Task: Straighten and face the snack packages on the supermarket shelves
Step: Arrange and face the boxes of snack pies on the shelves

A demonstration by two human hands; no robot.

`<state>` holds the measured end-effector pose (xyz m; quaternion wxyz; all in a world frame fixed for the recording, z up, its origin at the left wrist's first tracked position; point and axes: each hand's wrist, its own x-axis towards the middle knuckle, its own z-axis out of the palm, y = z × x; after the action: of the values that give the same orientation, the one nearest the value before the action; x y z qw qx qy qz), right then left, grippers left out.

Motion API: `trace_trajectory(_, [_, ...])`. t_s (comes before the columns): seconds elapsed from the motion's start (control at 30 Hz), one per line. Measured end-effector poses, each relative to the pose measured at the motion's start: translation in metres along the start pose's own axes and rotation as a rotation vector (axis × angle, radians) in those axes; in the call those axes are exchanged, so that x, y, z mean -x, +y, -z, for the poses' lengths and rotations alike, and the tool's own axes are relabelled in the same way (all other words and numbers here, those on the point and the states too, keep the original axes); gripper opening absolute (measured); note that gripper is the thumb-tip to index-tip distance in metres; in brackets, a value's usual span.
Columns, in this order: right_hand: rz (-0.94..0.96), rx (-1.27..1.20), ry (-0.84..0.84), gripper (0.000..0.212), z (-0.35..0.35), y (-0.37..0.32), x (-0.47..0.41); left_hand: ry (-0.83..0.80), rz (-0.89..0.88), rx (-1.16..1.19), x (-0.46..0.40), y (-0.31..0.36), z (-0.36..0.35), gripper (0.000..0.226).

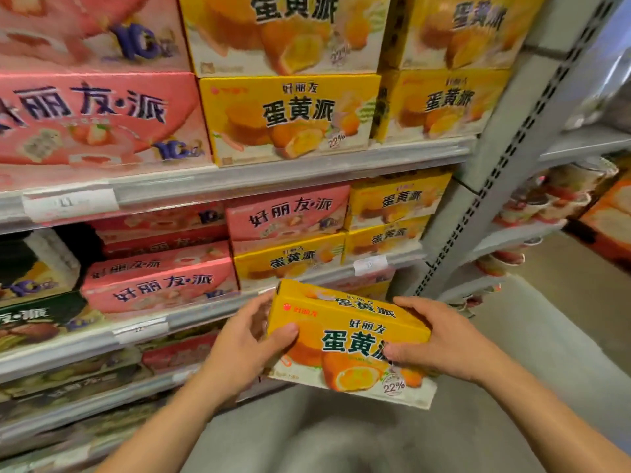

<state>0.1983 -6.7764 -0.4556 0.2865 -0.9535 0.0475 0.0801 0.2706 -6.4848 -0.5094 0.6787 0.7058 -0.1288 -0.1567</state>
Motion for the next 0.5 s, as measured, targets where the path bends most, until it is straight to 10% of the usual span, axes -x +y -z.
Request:
trace_trajectory(0.13, [0.067, 0.11, -0.061, 0.061, 0.032, 0.033, -0.011, 0.032, 0.035, 0.038, -0.009, 0.0, -0.046, 0.058])
trace_trajectory(0.33, [0.116, 0.159, -0.13, 0.098, 0.048, 0.04, -0.051, 0.079, 0.04, 0.117, -0.023, 0.004, -0.064, 0.058])
trace_trajectory(0.5, [0.138, 0.148, -0.144, 0.082, 0.051, 0.032, -0.082, 0.05, 0.023, 0.052, -0.038, 0.006, -0.046, 0.074])
